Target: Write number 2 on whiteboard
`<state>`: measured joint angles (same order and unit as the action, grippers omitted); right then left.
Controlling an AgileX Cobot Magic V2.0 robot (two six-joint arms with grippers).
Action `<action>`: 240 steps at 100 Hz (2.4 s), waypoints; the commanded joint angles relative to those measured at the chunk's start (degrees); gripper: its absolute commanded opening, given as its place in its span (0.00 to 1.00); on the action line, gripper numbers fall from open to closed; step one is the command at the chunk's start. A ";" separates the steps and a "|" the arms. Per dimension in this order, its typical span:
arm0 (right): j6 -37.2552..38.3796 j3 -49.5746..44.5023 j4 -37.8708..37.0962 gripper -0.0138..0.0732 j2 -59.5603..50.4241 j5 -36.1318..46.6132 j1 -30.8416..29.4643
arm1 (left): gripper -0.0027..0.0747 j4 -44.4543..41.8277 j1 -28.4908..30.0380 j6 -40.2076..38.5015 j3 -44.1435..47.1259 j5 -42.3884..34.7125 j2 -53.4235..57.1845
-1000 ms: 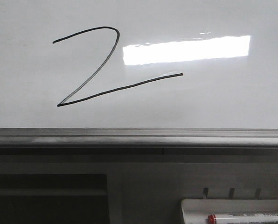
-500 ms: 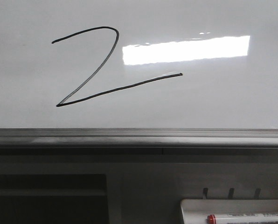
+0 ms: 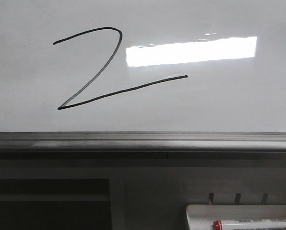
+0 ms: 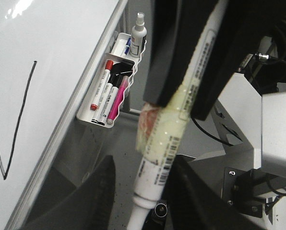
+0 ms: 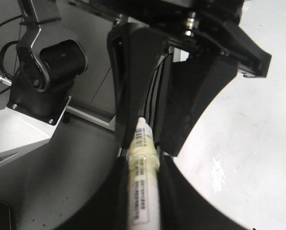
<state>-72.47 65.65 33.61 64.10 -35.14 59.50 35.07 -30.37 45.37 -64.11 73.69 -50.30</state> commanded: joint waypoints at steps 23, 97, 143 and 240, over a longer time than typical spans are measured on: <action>-0.43 2.09 3.61 0.09 -1.00 3.15 0.32 | 0.12 0.67 -0.17 0.04 -1.71 -2.16 -3.36; 7.90 2.09 4.08 0.75 -9.39 15.13 -12.51 | 0.01 -1.56 1.58 -2.31 5.34 -16.14 3.32; 19.59 -10.50 4.85 0.08 -20.66 1.06 -31.07 | 0.01 15.25 11.12 -10.56 30.00 -58.35 1.06; 19.59 -18.01 14.68 0.08 -20.66 3.87 -31.07 | 0.01 62.71 24.31 40.10 27.07 -34.51 -24.78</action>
<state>-52.86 46.23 46.14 43.93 -34.21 28.83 94.99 -8.03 85.79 -35.79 39.10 -73.25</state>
